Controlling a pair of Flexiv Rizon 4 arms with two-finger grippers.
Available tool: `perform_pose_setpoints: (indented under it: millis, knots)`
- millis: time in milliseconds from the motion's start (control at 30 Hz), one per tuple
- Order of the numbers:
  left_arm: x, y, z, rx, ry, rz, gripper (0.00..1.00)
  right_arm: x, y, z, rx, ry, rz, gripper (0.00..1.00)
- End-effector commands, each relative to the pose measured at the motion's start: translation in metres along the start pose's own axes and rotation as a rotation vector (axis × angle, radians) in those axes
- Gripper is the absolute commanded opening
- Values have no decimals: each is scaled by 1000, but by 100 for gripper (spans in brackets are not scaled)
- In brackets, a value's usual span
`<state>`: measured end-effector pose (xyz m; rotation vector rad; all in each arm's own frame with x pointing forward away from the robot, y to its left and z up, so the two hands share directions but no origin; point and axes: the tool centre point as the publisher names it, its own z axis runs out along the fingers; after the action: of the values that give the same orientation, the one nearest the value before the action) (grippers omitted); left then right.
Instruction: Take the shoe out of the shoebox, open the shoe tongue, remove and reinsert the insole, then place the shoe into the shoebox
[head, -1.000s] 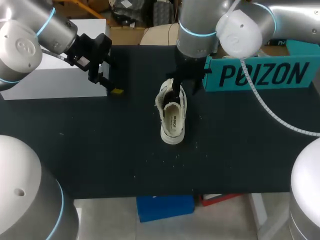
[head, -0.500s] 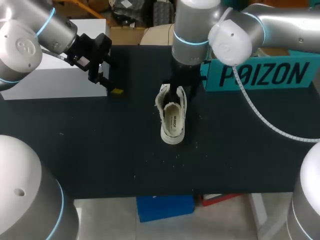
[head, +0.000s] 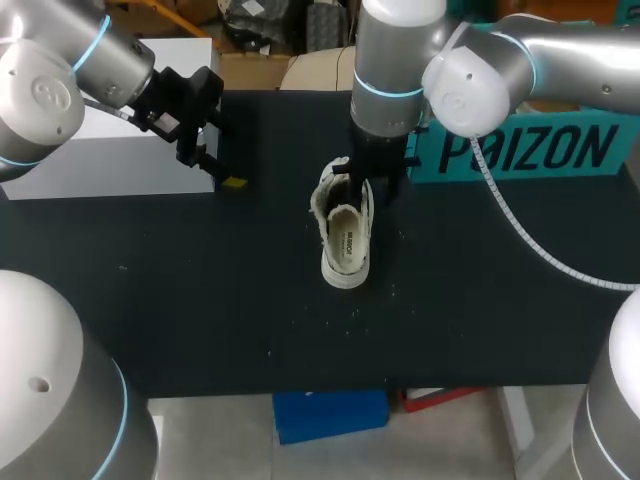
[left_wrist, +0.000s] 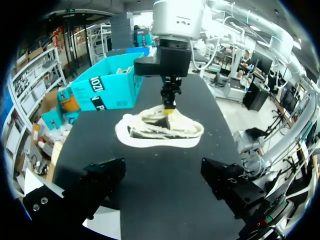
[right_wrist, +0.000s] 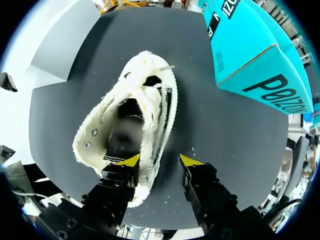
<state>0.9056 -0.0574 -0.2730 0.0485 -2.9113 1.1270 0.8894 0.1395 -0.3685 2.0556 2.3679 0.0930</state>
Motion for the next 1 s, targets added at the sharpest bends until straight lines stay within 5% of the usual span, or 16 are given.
perform_pose_setpoints:
  millis: [33,833,933,967,1000]
  knots:
    - [1,0,2,-2,-4,0,100,1,2,9,5,2,2,44]
    - [1,0,2,-2,-4,0,100,-2,9,48,14,-26,39,41]
    - [1,0,2,-2,-4,0,100,1,8,50,16,-42,54,27]
    - [1,0,2,-2,-4,0,100,2,7,50,17,-49,59,3]
    - [1,0,2,-2,-4,0,100,3,7,49,16,-49,63,0]
